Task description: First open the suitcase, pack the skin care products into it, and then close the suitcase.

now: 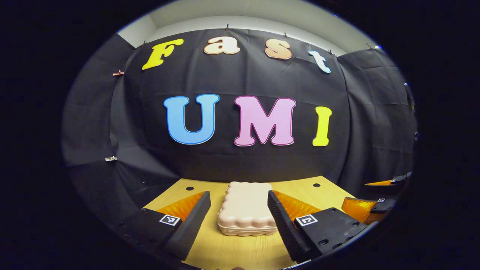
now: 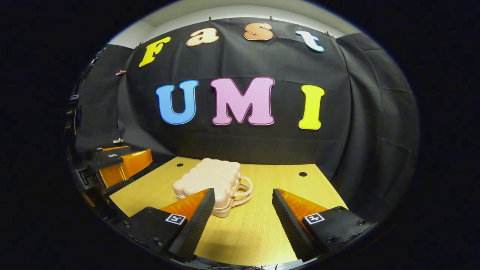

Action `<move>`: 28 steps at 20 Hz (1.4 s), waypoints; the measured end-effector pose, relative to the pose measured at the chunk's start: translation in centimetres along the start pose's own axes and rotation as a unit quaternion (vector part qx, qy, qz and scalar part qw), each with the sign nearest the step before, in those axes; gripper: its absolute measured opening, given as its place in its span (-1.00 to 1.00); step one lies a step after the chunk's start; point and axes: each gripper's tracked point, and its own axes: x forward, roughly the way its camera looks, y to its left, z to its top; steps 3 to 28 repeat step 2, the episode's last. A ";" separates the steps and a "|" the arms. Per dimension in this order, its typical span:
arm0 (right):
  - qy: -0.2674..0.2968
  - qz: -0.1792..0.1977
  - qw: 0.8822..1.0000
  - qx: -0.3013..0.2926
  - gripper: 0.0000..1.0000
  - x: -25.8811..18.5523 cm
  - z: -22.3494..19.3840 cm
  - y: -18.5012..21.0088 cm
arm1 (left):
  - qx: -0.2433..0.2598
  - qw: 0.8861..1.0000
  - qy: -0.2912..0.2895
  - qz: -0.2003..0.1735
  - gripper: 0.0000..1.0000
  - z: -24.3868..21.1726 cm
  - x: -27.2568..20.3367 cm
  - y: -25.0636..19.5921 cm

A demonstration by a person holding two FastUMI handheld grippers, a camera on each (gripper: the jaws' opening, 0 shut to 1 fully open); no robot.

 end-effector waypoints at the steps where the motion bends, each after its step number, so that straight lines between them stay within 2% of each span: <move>1: 0.001 -0.002 1.000 0.002 0.95 0.0 -0.1 -0.1 | 0.001 1.000 0.003 0.000 0.92 -0.2 -0.1 0.1; 28: 0.004 -0.004 1.000 0.003 0.95 0.0 -0.3 0.0 | 0.001 1.000 0.005 0.000 0.92 -0.4 0.0 0.2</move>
